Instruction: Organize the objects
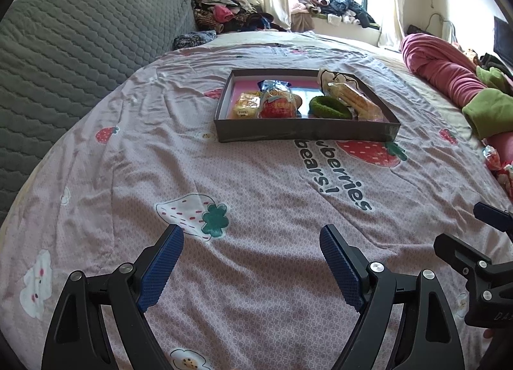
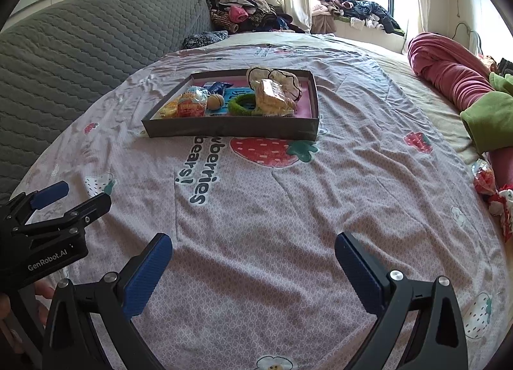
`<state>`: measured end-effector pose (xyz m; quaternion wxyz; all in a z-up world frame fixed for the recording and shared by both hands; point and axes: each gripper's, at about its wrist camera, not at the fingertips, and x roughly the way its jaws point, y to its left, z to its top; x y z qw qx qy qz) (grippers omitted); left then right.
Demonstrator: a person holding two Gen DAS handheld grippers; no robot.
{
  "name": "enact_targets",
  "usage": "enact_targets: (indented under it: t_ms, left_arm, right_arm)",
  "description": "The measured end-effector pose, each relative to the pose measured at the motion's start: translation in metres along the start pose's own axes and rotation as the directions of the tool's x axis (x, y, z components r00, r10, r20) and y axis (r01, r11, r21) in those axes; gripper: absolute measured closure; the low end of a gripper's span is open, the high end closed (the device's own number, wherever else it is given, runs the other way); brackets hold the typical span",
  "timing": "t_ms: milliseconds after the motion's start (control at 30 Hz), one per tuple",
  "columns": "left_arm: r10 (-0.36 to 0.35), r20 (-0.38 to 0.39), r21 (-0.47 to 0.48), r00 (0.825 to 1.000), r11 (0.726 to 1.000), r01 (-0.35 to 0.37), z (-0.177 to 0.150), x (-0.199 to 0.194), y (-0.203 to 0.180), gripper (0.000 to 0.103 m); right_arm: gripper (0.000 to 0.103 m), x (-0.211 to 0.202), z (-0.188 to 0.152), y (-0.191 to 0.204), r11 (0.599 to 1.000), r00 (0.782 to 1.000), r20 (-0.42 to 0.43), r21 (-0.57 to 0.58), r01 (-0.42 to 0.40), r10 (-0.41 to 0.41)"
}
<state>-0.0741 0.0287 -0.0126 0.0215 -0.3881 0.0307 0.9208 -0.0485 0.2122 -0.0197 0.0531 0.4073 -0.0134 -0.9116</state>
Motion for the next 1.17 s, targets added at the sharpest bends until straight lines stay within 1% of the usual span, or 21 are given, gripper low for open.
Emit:
enact_targets:
  t_ms: [267,867,1100,1167]
  left_arm:
    - [0.0,0.014,0.005,1.0,1.0,0.0,-0.003,0.001,0.0,0.015]
    - [0.005,0.002,-0.002,1.0,1.0,-0.005,-0.012,0.008,0.005,0.015]
    - [0.02,0.028,-0.014,0.999,1.0,-0.019,-0.011,0.005,0.01,0.015]
    - [0.016,0.023,-0.01,1.0,1.0,-0.016,-0.011,0.005,0.01,0.015]
  right_arm:
    - [0.001,0.004,-0.005,-0.001,1.0,1.0,-0.009,0.004,0.001,-0.001]
    - [0.001,0.01,-0.01,0.002,1.0,1.0,-0.025,-0.006,0.006,-0.007]
    - [0.001,0.008,-0.008,0.005,1.0,1.0,-0.019,-0.017,0.009,-0.009]
    - [0.001,0.008,-0.007,0.005,1.0,1.0,-0.019,-0.018,0.01,-0.01]
